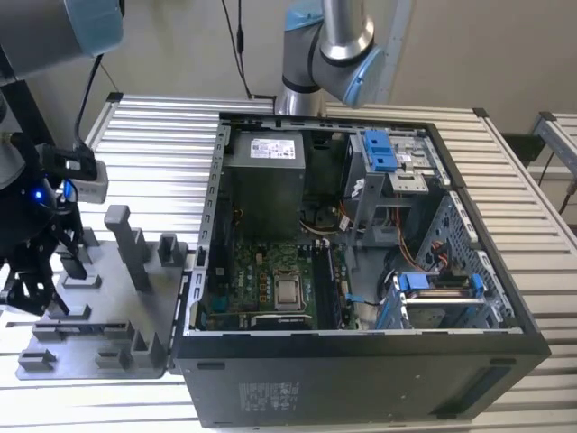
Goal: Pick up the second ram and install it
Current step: 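Pick up the second ram and move it above second insertion slot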
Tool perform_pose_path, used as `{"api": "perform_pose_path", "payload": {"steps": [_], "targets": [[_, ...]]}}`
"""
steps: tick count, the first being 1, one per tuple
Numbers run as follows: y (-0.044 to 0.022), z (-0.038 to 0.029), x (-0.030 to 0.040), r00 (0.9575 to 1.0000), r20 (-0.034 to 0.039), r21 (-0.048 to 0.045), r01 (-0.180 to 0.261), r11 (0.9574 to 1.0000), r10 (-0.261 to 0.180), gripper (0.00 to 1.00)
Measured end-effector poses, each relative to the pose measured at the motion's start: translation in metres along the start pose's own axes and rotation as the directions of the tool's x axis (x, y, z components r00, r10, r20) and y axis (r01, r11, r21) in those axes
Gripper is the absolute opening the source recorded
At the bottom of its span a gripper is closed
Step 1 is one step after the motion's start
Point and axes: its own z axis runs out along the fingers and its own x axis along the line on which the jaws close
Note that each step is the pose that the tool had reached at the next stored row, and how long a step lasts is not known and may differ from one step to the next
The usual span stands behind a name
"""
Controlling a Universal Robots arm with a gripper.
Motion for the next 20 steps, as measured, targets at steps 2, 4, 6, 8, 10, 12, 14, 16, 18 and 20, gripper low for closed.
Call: {"api": "perform_pose_path", "payload": {"steps": [2, 4, 6, 8, 10, 12, 14, 16, 18, 20], "targets": [[0.0, 0.0029, 0.0001, 1.0, 0.002, -0.0001, 0.0, 1.0, 0.0, 0.54], [0.0, 0.0056, 0.0002, 1.0, 0.002, -0.0001, 0.0, 1.0, 0.0, 0.54], [-0.0001, 0.0075, 0.0004, 1.0, 0.0021, -0.0002, 0.0, 1.0, 0.0, 0.54], [0.0, 0.0089, 0.0012, 1.0, 0.0024, -0.0003, 0.0, 1.0, 0.0, 0.54], [0.0007, 0.0108, 0.0021, 1.0, 0.0042, 0.0005, 0.002, 1.0, -0.002, 0.54], [0.0018, 0.0124, 0.0033, 1.0, 0.007, 0.0024, 0.006, 1.0, -0.006, 0.54], [0.0028, 0.0141, 0.0043, 0.9999, 0.0099, 0.0049, 0.009, 0.9999, -0.009, 0.54], [0.0035, 0.0159, 0.0051, 0.9999, 0.012, 0.0068, 0.012, 0.9999, -0.012, 0.54], [0.0041, 0.0181, 0.0056, 0.9998, 0.0144, 0.0089, 0.016, 0.9998, -0.016, 0.54], [0.005, 0.0203, 0.0062, 0.9997, 0.0168, 0.0116, 0.02, 0.9997, -0.02, 0.54]]}}
